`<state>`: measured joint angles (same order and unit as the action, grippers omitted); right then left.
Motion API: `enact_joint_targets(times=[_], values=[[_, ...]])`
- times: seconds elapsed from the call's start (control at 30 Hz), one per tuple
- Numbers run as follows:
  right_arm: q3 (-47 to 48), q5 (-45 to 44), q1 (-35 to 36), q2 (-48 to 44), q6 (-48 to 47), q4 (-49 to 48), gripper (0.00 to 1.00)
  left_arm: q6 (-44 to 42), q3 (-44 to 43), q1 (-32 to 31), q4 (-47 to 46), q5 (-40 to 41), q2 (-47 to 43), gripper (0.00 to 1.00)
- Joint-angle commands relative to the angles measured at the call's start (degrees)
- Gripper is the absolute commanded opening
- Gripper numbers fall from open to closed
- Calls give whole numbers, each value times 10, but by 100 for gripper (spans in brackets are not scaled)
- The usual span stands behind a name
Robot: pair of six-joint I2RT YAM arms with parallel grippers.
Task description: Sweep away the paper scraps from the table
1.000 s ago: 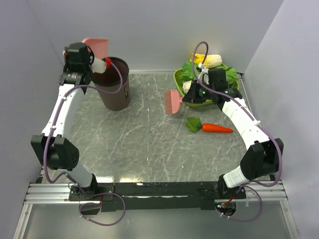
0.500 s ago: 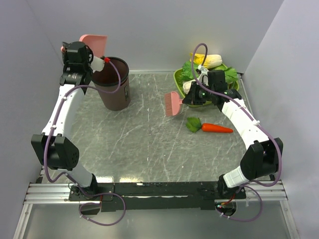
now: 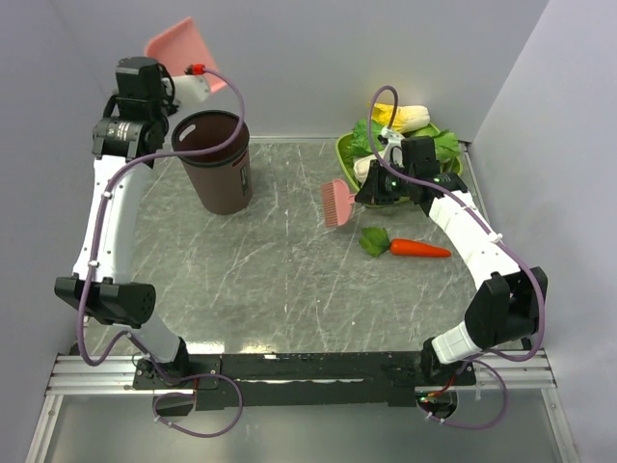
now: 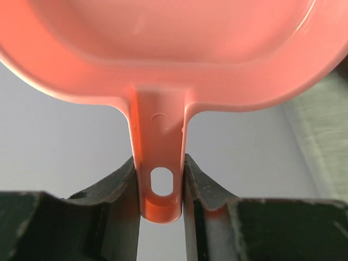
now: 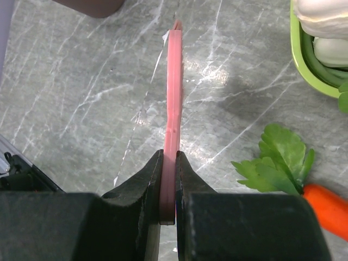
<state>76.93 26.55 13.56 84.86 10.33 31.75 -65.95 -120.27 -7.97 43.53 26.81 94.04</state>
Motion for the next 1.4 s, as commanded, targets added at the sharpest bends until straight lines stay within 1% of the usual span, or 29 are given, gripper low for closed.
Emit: enact_joint_targets(times=[0.0,0.03,0.07,0.1,0.13,0.17,0.2,0.23,0.27,0.3,0.37,0.43,0.47,0.5,0.53,0.57,0.6,0.63,0.67,0.7,0.73,0.77,0.8,0.83,0.9,1.07,1.17,1.3,1.37], values=[[32,-1,-1,-11,-17,-1,0,176,41,-57,137,-110,-60,1],[32,-1,-2,-10,-16,-1,0,180,69,-68,130,-131,-76,1],[32,-1,-1,-10,-18,-2,0,182,121,-91,128,-141,-109,1],[33,3,-1,-10,-20,-2,0,185,141,-104,132,-155,-123,1],[34,3,-1,-10,-22,-2,0,189,157,-117,140,-177,-135,1],[36,4,-1,-9,-26,-2,0,195,176,-145,151,-195,-150,1],[39,5,-1,-9,-37,-1,0,208,177,-158,190,-218,-154,1],[42,7,-1,-8,-44,-1,0,213,179,-168,215,-261,-156,1],[45,10,0,-8,-54,-1,0,220,187,-188,232,-265,-154,1],[51,10,0,-7,-78,0,0,234,193,-198,264,-278,-149,1],[59,16,4,-7,-117,3,0,243,222,-221,291,-302,-135,1],[74,9,14,-4,-200,26,0,259,247,-232,319,-319,-126,1],[76,4,29,-4,-236,36,0,265,279,-236,323,-340,-118,1],[69,-10,37,-7,-305,43,0,269,296,-236,325,-350,-116,1],[54,-37,50,-26,-328,19,0,273,316,-236,316,-356,-116,1],[34,-70,63,-40,-347,-1,0,280,364,-236,301,-349,-120,1],[-14,-78,70,-57,-381,-28,0,291,389,-236,285,-346,-126,1],[-40,-83,74,-91,-398,-74,0,296,435,-236,248,-342,-132,1],[-64,-92,91,-108,-418,-98,0,304,458,-236,225,-334,-147,1],[-110,-95,101,-122,-463,-114,0,317,480,-236,202,-322,-156,1],[-131,-93,111,-144,-491,-125,0,319,519,-236,171,-319,-163,1],[-150,-91,128,-155,-522,-135,0,323,536,-236,154,-317,-177,1],[-190,-97,161,-165,-583,-142,0,332,552,-236,141,-309,-182,1],[-210,-105,181,-180,-603,-153,0,333,578,-235,133,-308,-190,1],[-249,-114,217,-190,-634,-172,0,331,605,-236,117,-300,-196,1],[-285,-125,251,-186,-660,-174,0,326,678,-235,96,-277,-228,1],[-338,-148,266,-189,-705,-215,0,321,709,-235,89,-274,-230,1],[-379,-194,275,-189,-741,-292,0,312,738,-235,60,-270,-218,1],[-389,-221,276,-182,-753,-332,0,309,749,-234,47,-246,-210,1]])
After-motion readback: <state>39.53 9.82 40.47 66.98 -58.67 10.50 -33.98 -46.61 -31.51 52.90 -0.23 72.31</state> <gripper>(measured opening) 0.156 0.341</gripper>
